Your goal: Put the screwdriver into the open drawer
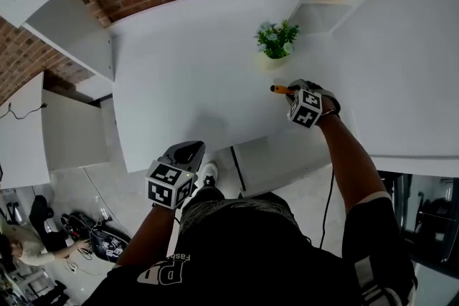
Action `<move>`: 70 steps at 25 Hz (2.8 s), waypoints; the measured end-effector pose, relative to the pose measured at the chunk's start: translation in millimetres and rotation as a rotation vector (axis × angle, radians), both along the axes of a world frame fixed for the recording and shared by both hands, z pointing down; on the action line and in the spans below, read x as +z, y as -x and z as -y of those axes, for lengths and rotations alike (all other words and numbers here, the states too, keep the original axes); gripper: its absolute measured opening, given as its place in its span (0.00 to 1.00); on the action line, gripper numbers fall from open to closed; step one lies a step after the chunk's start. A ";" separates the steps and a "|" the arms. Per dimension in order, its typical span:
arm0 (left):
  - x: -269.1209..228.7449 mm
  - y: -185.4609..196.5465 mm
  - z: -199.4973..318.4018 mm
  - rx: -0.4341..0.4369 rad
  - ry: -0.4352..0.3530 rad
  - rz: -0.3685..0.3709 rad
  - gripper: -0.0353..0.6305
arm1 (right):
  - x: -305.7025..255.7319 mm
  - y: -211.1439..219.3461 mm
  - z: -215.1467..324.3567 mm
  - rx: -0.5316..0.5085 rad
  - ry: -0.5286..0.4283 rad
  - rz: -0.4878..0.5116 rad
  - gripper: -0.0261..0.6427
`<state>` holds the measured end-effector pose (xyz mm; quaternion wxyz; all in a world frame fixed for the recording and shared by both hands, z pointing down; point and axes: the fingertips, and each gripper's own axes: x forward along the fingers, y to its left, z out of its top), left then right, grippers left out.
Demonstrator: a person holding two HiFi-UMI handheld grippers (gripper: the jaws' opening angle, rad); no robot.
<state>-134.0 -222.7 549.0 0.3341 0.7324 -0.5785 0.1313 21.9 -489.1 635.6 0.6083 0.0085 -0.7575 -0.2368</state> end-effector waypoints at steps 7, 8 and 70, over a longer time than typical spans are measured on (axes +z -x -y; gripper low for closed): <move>-8.0 -1.2 22.3 0.110 -0.045 0.023 0.08 | -4.3 -39.2 -43.3 0.220 0.047 0.103 0.16; -9.6 -3.2 24.1 0.127 -0.049 0.026 0.08 | -2.8 -45.8 -50.3 0.245 0.053 0.109 0.16; 17.3 -4.7 -21.5 0.178 0.059 0.020 0.08 | 200.5 -71.4 -189.6 1.081 0.621 0.138 0.17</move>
